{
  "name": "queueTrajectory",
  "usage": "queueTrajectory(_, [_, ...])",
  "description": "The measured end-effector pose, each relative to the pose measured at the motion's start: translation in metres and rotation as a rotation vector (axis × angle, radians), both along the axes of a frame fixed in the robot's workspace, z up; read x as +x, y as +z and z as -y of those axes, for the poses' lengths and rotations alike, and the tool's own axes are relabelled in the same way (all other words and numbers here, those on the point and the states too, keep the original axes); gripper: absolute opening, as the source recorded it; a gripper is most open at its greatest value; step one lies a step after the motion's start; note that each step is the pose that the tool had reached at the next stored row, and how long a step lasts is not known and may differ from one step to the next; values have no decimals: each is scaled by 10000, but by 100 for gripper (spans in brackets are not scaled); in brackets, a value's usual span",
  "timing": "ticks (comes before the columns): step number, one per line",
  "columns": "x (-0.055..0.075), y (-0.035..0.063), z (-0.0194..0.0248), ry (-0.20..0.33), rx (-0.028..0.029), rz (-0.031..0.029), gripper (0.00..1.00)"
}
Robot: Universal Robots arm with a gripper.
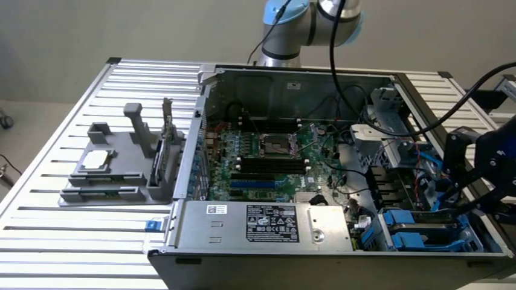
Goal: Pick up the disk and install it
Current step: 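Insert the first disk wire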
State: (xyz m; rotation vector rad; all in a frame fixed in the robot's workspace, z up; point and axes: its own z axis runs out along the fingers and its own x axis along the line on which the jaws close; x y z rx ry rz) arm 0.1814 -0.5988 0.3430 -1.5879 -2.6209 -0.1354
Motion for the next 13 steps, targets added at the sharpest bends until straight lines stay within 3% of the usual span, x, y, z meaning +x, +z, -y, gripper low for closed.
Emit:
queueTrajectory(9, [-2, 3, 58, -77, 96, 0, 30])
queueTrajectory(13, [-3, -15, 59, -89, 189, 0, 30])
